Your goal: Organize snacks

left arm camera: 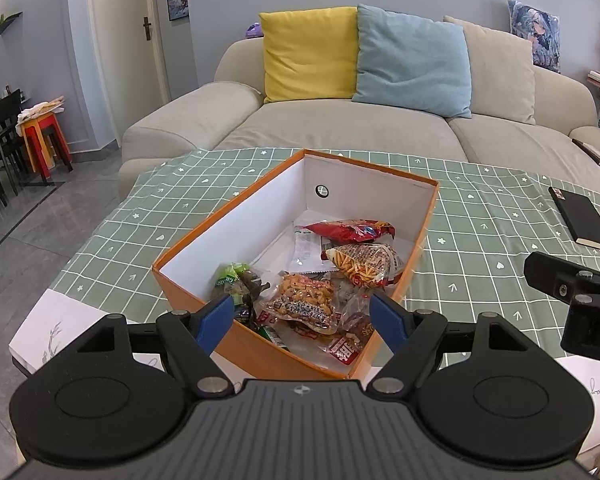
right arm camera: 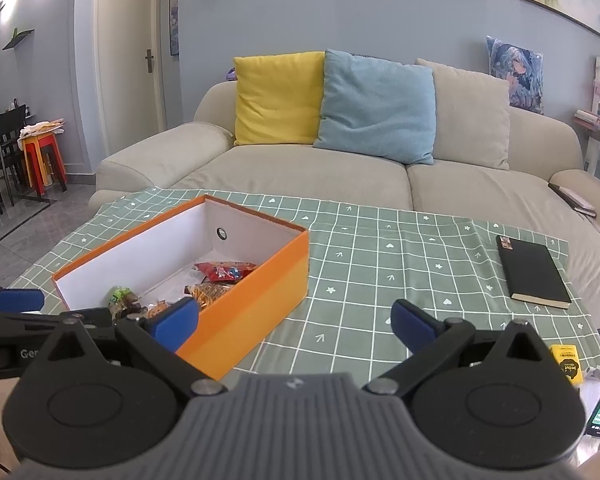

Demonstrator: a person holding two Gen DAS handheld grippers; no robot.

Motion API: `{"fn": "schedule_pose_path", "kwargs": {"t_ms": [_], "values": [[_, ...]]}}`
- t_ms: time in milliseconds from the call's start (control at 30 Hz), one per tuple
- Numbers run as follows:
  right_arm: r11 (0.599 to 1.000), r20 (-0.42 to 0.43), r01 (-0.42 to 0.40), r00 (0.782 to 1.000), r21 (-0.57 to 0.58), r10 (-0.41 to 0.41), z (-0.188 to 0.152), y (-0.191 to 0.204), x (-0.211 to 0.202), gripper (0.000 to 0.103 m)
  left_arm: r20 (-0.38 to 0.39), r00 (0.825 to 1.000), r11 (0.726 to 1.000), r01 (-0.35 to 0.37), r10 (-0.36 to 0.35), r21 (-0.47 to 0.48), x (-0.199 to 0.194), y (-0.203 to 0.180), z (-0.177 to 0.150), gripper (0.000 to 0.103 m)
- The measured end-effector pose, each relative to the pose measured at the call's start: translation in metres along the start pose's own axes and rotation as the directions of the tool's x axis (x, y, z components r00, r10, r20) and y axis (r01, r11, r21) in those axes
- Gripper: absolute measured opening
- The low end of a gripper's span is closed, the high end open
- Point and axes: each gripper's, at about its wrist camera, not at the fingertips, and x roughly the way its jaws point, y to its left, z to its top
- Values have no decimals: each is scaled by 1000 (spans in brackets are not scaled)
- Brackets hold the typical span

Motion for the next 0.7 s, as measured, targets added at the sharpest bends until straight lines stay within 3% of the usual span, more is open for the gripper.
{"fn": "schedule_pose_path", "kwargs": {"t_ms": [700], "values": [[1000,-11,-5,1000,12,5,-3,1,3,99,15,1000,1000,-3,2,30,-2,-3,0,90]]}}
